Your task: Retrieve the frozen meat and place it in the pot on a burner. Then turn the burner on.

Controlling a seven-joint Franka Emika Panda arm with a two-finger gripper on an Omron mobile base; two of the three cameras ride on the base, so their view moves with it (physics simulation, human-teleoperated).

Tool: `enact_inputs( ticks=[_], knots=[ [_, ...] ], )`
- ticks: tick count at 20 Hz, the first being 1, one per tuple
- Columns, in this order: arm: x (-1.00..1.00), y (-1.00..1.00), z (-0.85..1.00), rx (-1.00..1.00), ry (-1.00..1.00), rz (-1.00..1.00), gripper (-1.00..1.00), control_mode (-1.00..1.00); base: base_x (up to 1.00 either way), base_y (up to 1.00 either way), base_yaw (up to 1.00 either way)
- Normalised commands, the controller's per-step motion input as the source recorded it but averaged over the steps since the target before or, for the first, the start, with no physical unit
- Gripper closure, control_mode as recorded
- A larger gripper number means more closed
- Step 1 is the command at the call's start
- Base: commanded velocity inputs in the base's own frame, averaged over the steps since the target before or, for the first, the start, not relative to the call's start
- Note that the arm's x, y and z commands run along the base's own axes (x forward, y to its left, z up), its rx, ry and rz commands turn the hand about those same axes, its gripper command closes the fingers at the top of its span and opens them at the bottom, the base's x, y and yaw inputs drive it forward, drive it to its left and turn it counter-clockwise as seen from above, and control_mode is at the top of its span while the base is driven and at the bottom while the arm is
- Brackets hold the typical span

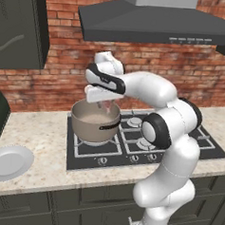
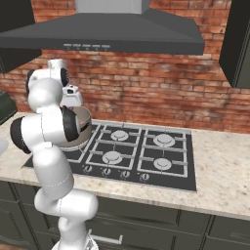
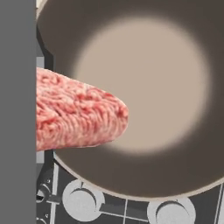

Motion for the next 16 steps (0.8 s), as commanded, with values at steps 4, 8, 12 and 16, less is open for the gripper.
enact_inputs(
  ticks=[4,8,12,16],
  knots=[
    [0.03,0.1,-0.18,0.0,-0.01,0.0,1.0,-1.0,0.0,0.0,0.0],
    [0.01,0.11,-0.2,0.0,0.0,0.0,1.0,-1.0,0.0,0.0,0.0],
    [0.05,0.1,-0.21,0.0,0.0,0.0,1.0,-1.0,0.0,0.0,0.0],
    [0.16,0.04,-0.17,0.01,0.02,0.0,1.0,-1.0,0.0,0.0,0.0]
  ],
)
